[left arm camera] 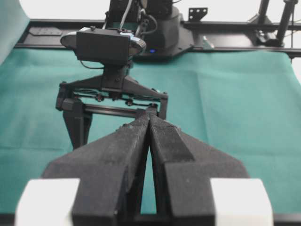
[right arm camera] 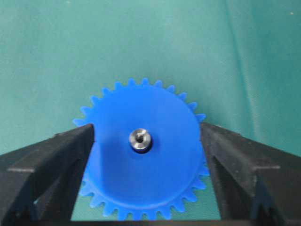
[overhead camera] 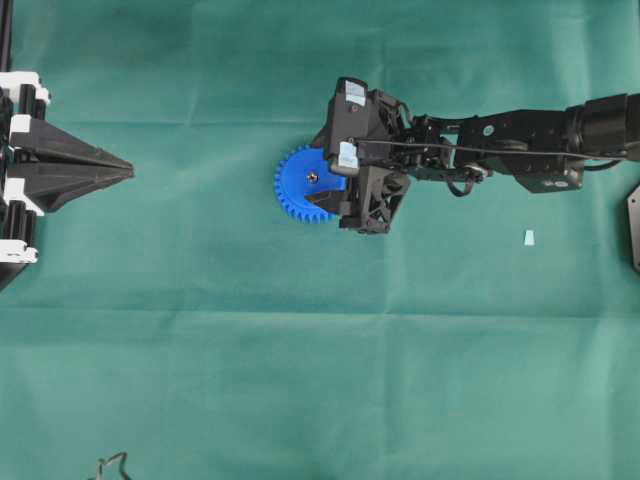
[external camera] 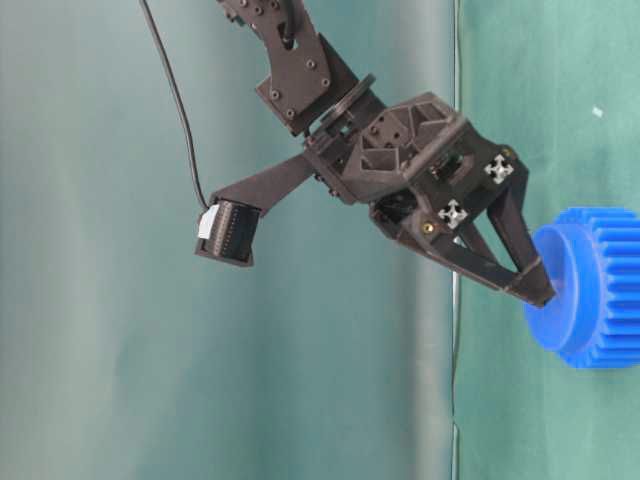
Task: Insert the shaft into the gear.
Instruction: 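Lower the shaft into the gear hole with the right gripper, then open the right gripper and retract it up and right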
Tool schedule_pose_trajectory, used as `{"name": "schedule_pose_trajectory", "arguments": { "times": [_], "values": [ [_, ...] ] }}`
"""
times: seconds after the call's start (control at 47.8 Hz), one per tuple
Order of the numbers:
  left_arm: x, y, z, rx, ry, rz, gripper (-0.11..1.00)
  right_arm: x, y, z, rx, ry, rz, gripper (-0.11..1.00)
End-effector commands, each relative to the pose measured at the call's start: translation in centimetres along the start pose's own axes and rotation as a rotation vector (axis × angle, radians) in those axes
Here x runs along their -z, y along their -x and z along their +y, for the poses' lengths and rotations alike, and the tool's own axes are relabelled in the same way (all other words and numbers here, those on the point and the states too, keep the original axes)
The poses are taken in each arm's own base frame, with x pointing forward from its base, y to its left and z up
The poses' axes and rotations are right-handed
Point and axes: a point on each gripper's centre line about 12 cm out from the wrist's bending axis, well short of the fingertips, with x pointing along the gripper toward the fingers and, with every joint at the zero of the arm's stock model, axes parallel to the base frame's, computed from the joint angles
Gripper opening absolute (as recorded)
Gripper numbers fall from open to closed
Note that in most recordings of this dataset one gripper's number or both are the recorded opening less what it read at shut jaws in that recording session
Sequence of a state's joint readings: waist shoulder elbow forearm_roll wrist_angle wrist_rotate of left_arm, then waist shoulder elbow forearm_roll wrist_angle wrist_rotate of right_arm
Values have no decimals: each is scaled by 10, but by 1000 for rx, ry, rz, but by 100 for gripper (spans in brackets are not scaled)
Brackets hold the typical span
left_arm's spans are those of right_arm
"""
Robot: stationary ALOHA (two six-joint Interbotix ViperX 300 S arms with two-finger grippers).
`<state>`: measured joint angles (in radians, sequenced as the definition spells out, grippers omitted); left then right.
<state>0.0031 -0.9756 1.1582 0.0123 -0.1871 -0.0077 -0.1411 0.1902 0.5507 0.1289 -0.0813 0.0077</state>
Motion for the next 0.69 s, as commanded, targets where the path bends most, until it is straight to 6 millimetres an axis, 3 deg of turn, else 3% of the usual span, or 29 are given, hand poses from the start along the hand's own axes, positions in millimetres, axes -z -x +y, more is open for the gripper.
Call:
{"name": "schedule_pose_trajectory", "arguments": {
  "times": [0.0,0.335,0.669],
  "values": [
    [-11,-2,0,-1,-2,-28,0,-18,10,2,-7,-2,-52,91],
    [-11,-2,0,-1,-2,-28,0,-55,61,8,-26,14,-149,92],
    [-11,-2,0,-1,-2,-29,0,-59,105,8,-35,13,-220,91]
  ]
}}
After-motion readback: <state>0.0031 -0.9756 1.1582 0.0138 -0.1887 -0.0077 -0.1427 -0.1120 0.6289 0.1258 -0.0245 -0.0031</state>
